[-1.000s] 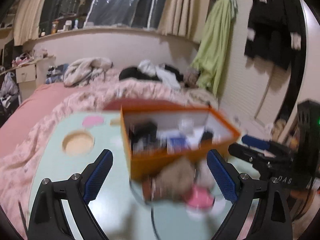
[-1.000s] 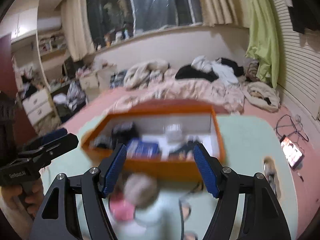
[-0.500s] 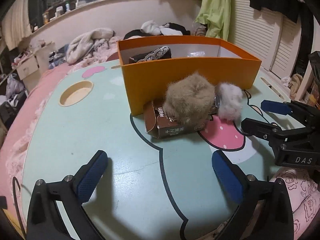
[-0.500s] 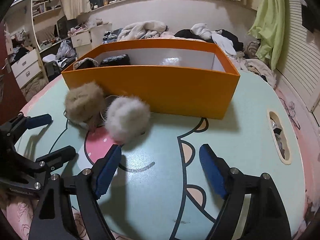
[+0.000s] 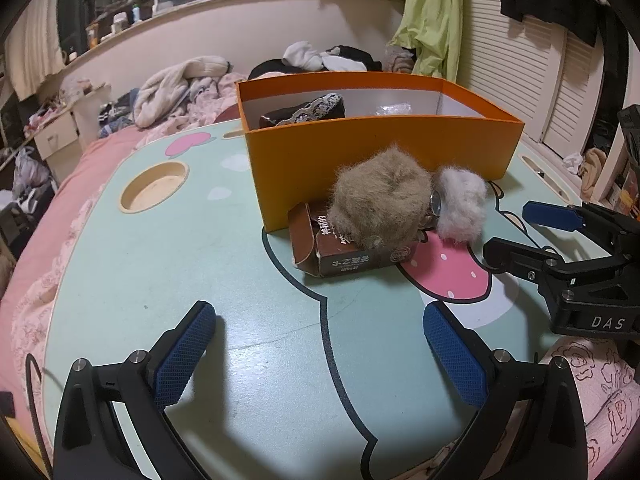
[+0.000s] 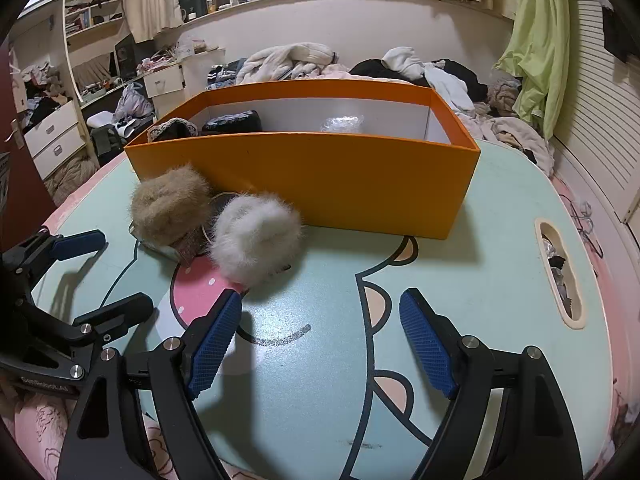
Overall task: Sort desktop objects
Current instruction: 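Grasp the brown carton with the left tool while the right tool grasps the white plush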
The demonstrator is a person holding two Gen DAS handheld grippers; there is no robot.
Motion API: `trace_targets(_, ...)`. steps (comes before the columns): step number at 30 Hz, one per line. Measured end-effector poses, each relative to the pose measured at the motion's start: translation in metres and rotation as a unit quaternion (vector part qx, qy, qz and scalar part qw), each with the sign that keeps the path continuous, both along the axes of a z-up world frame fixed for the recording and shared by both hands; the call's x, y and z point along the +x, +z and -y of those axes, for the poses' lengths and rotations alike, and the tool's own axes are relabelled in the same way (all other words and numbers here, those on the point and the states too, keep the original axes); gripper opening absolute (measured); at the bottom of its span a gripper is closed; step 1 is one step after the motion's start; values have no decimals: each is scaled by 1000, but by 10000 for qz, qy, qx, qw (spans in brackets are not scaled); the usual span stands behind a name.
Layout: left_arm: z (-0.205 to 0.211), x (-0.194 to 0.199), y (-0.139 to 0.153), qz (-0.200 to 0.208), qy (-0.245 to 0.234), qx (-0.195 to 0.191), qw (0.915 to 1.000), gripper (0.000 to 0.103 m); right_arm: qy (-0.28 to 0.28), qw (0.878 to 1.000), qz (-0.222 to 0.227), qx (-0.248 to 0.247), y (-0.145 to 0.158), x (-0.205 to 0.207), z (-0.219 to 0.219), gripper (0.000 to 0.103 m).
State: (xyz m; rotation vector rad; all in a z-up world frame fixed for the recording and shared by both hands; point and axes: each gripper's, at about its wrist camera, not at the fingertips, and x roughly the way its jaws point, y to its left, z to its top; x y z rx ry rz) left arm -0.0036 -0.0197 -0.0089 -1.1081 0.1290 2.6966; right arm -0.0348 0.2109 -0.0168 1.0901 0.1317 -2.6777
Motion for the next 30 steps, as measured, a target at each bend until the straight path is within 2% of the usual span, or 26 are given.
trace_targets(6, 9, -7, 9, -3, 76, 471, 9989, 103, 5, 10000, -11, -37, 4, -5, 3, 81)
trace_targets(10, -4, -20, 11, 43, -71, 371, 9993, 102, 7, 10000, -14, -51, 4, -6, 2, 81)
trace_targets(11, -8, -20, 11, 84, -113, 303, 9994, 99, 9, 10000, -19, -56, 6, -4, 2, 81)
trace_targets(13, -14, -27, 7, 238, -185, 204, 9993, 88, 13, 10000, -23, -59, 5, -4, 2, 81)
trace_targets(14, -17, -27, 7, 206, -214, 143, 9995, 86, 12, 10000, -22, -59, 5, -4, 2, 81)
trace_targets(15, -20, -27, 7, 212, -277, 159, 9993, 80, 12, 10000, -22, -62, 6, -2, 1, 81)
trace_targets(16, -21, -26, 8, 181, -340, 155, 9991, 68, 11, 10000, -20, -61, 6, -3, 1, 81)
trace_targets(17, -22, -25, 10, 156, -371, 154, 9991, 61, 11, 10000, -20, -62, 6, -2, 1, 81)
trace_targets(22, -24, -15, 20, 413, -386, -19, 9984, 60, 24, 9996, -48, -280, 13, 26, -14, 81)
trace_targets(23, -28, -9, 25, 356, -376, -296, 9982, 60, 28, 9992, -40, -386, 15, 29, -18, 81)
trace_targets(24, -33, -5, 30, 204, -323, -778, 9962, 60, 25, 9988, -23, -492, 16, 30, -20, 81)
trace_targets(25, -42, 2, 33, -81, -245, -1561, 9874, 60, 16, 9985, -4, -556, 17, 29, -22, 81)
trace_targets(26, -50, 7, 34, -355, -215, -2321, 9718, 60, 10, 9980, 30, -625, 18, 28, -23, 81)
trace_targets(27, -56, 10, 32, -519, -234, -2894, 9555, 60, 36, 9973, 91, -734, 20, 26, -23, 81)
trace_targets(28, -59, 12, 31, -582, -318, -3283, 9422, 60, 63, 9964, 138, -830, 22, 24, -23, 81)
trace_targets(29, -59, 13, 32, -583, -386, -3297, 9415, 60, 83, 9954, 175, -935, 25, 23, -23, 81)
trace_targets(30, -58, 14, 34, -556, -441, -3154, 9463, 60, 103, 9948, 179, -994, 27, 21, -22, 81)
